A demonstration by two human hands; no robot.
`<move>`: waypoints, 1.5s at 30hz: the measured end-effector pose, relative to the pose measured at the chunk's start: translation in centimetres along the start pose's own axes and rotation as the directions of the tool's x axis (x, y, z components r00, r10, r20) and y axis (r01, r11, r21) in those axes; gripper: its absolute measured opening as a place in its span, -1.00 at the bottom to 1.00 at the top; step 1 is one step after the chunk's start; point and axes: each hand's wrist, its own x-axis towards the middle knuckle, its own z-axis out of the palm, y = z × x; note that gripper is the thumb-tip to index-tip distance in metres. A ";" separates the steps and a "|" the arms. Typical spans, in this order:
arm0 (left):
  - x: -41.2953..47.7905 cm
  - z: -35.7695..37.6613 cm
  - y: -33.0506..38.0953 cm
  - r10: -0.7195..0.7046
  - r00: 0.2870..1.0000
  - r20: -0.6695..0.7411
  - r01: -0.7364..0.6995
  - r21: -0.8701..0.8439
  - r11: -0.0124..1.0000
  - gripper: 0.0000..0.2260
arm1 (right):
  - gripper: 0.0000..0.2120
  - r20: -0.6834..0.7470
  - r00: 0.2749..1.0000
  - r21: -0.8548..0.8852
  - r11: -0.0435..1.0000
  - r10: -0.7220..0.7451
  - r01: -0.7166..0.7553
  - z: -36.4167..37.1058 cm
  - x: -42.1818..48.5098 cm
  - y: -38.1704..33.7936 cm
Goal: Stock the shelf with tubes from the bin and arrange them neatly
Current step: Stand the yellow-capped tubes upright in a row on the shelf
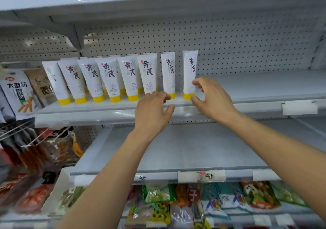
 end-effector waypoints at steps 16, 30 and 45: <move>-19.2 -3.0 -6.0 -0.307 0.931 0.197 0.285 0.135 0.949 -0.74 | -0.73 0.408 0.842 0.118 0.935 -0.352 0.334 7.5 -14.0 -6.6; -36.3 -1.4 -29.7 -0.837 0.389 0.386 0.894 0.063 0.444 -0.78 | -0.79 0.756 0.519 0.382 0.913 -0.399 0.146 31.4 -21.1 -19.7; -51.0 14.1 -50.0 -0.900 -0.117 0.421 0.922 0.383 0.060 -0.51 | -0.61 0.952 0.243 0.135 0.969 -0.185 0.207 60.7 -30.4 -25.5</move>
